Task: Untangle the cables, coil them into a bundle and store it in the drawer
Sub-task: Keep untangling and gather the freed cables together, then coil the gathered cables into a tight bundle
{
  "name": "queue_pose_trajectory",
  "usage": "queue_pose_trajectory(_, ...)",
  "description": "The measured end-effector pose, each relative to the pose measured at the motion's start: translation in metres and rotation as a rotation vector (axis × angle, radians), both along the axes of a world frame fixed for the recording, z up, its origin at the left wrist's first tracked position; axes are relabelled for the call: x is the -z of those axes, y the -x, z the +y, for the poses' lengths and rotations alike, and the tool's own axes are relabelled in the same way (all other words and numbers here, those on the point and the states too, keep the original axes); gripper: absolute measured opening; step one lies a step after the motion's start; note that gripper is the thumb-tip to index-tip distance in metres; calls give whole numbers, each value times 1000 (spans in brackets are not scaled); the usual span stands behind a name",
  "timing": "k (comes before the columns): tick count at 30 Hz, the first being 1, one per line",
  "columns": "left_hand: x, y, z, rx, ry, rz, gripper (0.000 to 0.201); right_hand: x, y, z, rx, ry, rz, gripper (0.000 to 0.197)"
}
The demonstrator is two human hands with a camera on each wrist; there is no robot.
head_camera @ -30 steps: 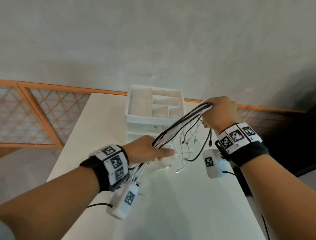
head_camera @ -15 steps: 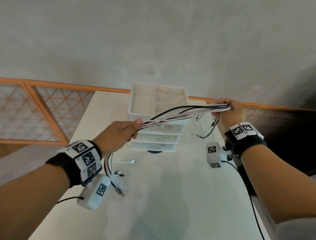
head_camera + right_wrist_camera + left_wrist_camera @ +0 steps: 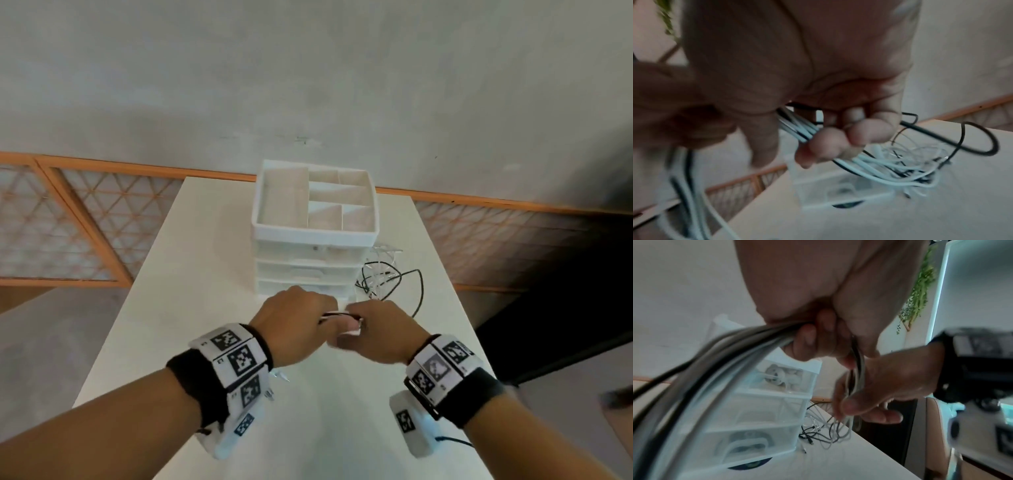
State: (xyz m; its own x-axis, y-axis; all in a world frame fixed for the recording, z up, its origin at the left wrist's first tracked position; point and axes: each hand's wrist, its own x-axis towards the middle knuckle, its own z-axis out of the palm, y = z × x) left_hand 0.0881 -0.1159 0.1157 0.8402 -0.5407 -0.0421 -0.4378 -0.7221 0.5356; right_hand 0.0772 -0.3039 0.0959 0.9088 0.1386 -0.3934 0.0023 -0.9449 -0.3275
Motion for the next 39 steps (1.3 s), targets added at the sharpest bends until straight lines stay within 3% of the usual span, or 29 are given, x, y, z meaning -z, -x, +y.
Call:
queue_pose_trajectory(3, 11, -8, 18, 57, -29, 175, 43, 18, -14, -25, 223, 29, -41, 39)
queue_pose_trajectory(8, 50, -11, 54, -66, -1, 367, 44, 25, -29, -53, 393, -10, -96, 8)
queue_pose_trajectory(11, 62, -7, 70, -111, -40, 410, 38, 24, -25, -54, 564, -208, -264, 20)
queue_pose_trajectory(14, 68, -7, 89, -151, -88, 366, 39, 35, -5, -50, 664, -376, -378, 10)
queue_pose_trajectory(16, 71, -6, 98, -154, -118, 303, 35, 58, 13, -47, 650, -370, -304, 11)
queue_pose_trajectory(20, 75, 0, 102, -97, -134, 315, 32, 109, 49, -53, 572, -133, 1, 5)
queue_pose_trajectory(22, 75, 4, 95, -71, -157, 342, 32, 117, 62, -54, 566, -52, 151, 24)
queue_pose_trajectory(25, 73, 11, 85, -77, -203, 329, 31, 97, 67, -40, 535, 84, 205, 80)
queue_pose_trajectory(27, 71, 16, 79, -67, -228, 295, 29, 75, 65, -22, 500, 25, 33, 86)
queue_pose_trajectory(28, 69, 18, 75, -56, -223, 279, 28, 61, 65, -8, 454, -96, -55, 86)
queue_pose_trajectory(30, 62, 22, 67, -35, -177, 268, 25, 35, 66, 30, 313, -279, -86, 86)
queue_pose_trajectory(32, 52, 27, 62, -19, -92, 268, 19, 31, 70, 63, 195, -293, -71, 66)
queue_pose_trajectory(34, 46, 30, 65, -24, -16, 267, 12, 39, 71, 81, 235, -271, -170, 20)
queue_pose_trajectory(35, 47, 31, 70, -31, -3, 269, 11, 45, 72, 83, 291, -298, -221, 11)
queue_pose_trajectory(39, 68, 40, 100, 24, -225, 238, 21, 66, 86, 81, 459, -454, -321, 9)
